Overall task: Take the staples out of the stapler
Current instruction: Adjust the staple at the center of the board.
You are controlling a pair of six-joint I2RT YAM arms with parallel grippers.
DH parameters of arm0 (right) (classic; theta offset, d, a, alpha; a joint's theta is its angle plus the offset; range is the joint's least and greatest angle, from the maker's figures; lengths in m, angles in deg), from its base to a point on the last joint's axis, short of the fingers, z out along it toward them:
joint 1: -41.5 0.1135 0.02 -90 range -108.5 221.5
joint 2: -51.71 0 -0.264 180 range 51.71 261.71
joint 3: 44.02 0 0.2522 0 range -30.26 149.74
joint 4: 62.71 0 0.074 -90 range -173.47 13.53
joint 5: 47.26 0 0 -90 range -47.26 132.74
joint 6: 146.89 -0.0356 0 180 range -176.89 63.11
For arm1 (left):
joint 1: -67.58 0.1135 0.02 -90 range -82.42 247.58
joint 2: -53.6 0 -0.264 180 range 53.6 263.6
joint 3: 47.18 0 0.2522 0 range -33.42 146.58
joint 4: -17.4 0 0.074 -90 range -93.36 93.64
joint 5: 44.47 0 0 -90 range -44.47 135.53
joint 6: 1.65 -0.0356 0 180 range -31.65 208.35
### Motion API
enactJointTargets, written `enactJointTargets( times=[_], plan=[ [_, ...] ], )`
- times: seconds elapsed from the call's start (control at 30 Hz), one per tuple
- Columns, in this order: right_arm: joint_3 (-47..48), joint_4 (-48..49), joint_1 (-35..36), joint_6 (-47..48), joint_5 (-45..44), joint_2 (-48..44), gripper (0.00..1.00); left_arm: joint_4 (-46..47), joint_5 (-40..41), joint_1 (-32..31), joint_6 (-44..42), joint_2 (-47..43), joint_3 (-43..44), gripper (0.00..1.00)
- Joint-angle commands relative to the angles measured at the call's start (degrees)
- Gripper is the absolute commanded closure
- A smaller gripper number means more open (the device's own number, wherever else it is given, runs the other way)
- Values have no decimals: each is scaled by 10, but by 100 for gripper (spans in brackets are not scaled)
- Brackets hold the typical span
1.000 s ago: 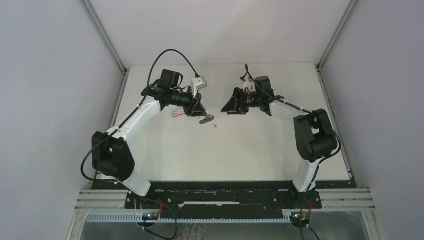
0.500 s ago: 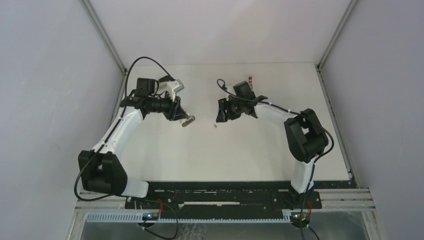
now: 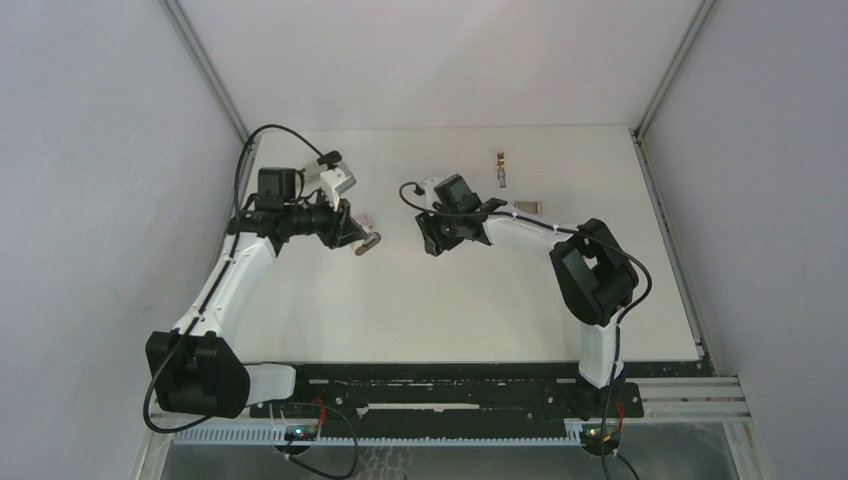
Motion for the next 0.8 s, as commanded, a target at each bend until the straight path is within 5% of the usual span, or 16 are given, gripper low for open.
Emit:
enactJointTargets(
  times=[0.0, 0.77],
  plan=[
    [28, -4, 15, 25, -51, 7, 54, 25, -15, 5, 10, -10, -13, 100],
    [70, -34, 35, 27, -83, 62, 67, 33, -29, 9, 12, -2, -22, 100]
  ],
)
